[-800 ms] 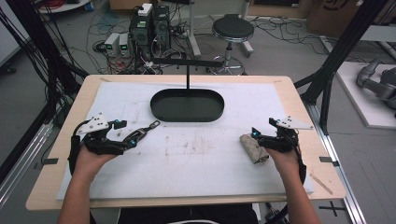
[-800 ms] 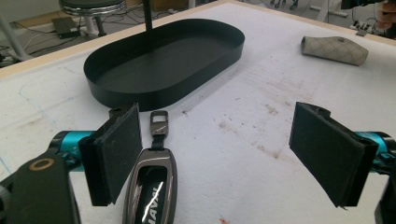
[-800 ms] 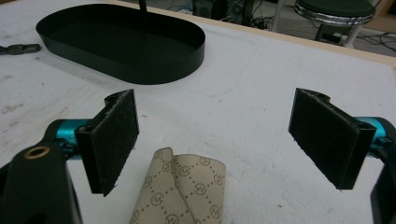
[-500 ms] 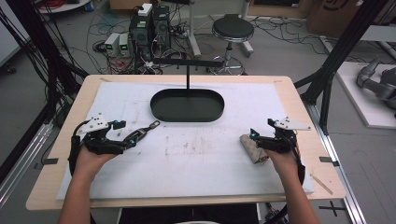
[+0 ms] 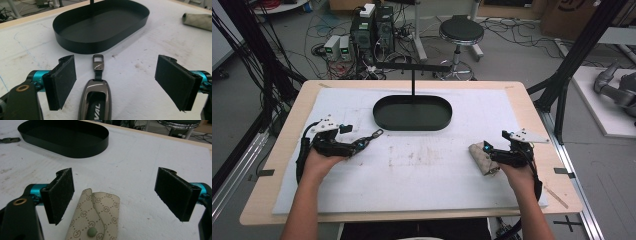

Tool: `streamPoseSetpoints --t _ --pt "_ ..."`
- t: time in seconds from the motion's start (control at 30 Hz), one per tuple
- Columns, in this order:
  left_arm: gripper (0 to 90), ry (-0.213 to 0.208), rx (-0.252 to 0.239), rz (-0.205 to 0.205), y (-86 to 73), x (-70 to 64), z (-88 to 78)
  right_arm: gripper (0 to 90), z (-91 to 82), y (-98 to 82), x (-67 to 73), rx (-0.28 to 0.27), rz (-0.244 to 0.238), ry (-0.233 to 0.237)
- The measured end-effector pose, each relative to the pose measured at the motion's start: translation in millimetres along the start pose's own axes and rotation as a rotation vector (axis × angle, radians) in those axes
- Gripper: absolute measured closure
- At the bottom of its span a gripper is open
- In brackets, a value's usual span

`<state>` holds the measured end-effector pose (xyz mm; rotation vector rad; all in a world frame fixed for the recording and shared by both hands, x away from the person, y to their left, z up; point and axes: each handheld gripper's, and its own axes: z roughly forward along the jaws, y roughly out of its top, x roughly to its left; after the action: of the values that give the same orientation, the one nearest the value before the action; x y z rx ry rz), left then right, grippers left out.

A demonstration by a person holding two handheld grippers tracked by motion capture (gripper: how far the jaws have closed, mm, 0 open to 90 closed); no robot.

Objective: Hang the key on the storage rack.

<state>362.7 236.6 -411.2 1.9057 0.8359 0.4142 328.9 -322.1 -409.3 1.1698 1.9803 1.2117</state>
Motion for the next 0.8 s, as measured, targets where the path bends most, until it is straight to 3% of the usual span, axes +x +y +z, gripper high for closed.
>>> streamPoseSetpoints --t 0.17,0.2,0.33,0.37,0.43,0.5,0.7,0.77,0.8 --pt "17.2 -0.016 0.047 -0.012 2.5 4.3 17.1 16.4 0.1 0.2 0.3 0.000 -0.010 -0.003" --pt "17.2 -0.010 0.062 -0.030 2.3 7.8 25.7 16.4 0.6 0.1 0.7 0.004 -0.008 -0.002" --pt "17.6 0.017 0.131 -0.020 2.8 12.3 38.7 16.4 2.4 -0.6 2.7 0.012 -0.014 -0.004" --pt "18.5 0.026 0.150 -0.036 2.6 15.6 45.7 16.4 2.7 -0.7 2.6 0.011 -0.020 -0.006" --pt "19.4 0.019 0.165 -0.036 2.5 17.2 48.6 16.4 2.8 -0.8 3.0 0.012 -0.020 -0.006" --pt "23.6 0.027 0.189 -0.025 2.6 18.3 53.1 16.4 2.8 -1.0 3.8 0.017 -0.019 -0.005" --pt "49.9 0.033 0.208 -0.011 -1.8 19.3 60.8 16.4 3.4 -1.0 4.1 0.017 -0.020 -0.007" --pt "52.9 0.041 0.221 0.002 -2.6 18.5 63.6 16.4 3.5 -1.0 4.6 0.017 -0.018 -0.004" --pt "59.7 0.042 0.242 0.020 -4.4 16.9 66.7 16.4 3.3 -1.0 4.5 0.015 -0.024 -0.004"
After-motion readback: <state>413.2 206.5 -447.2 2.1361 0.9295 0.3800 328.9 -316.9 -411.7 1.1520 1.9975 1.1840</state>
